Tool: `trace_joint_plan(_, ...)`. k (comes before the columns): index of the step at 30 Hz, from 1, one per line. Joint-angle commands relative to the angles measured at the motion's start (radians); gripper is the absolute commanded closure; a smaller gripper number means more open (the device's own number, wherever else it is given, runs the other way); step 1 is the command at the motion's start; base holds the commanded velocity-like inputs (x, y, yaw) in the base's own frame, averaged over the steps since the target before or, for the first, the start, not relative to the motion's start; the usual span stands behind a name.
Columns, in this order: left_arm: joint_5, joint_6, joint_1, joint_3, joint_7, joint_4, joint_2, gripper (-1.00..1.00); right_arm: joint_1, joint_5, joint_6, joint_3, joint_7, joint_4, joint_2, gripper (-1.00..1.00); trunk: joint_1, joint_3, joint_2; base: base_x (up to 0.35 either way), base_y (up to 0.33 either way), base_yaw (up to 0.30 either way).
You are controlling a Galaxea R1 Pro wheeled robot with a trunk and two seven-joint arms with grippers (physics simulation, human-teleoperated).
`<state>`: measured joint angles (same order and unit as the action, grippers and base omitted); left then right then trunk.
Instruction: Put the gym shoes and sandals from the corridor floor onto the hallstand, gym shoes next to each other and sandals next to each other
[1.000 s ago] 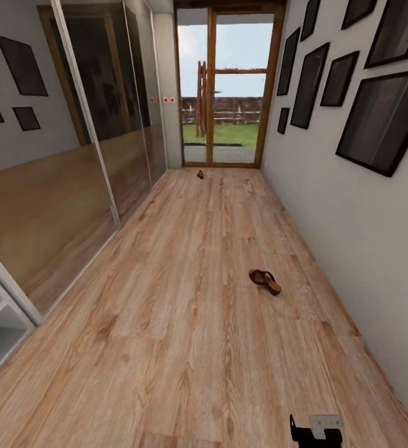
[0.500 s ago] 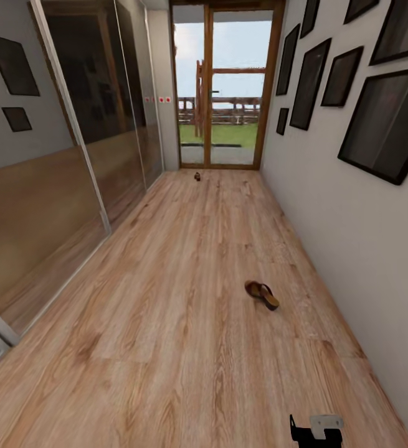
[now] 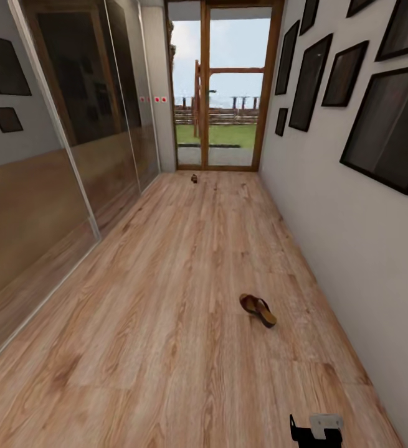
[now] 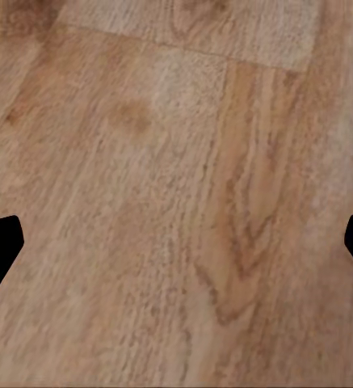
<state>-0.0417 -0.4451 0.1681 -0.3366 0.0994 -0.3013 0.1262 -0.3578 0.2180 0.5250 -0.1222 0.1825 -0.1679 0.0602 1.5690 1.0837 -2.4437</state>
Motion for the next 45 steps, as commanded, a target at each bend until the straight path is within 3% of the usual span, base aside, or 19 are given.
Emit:
trace_joint_plan(1,-0.004,-0.003,0.001,-0.009,0.008,0.001,0.0,-1.0,0.0,0.011,0.003,-0.007,0.003,0.001,0.0,-1.0,0.0,0.001,0.0,0.296,-0.142,0.0)
trace_joint_plan(37,-0.004,-0.003,0.001,-0.009,0.008,0.001,0.0,-1.0,0.0,0.012,0.003,-0.007,0.003,0.001,0.001,-1.0,0.0,0.001,0.0,0.295,-0.142,0.0)
trace_joint_plan(45,-0.004,-0.003,0.001,-0.009,0.008,0.001,0.0,-1.0,0.0,0.008,0.001,-0.008,0.007,0.001,0.0,-1.0,0.0,0.001,0.0,0.288,-0.151,0.195)
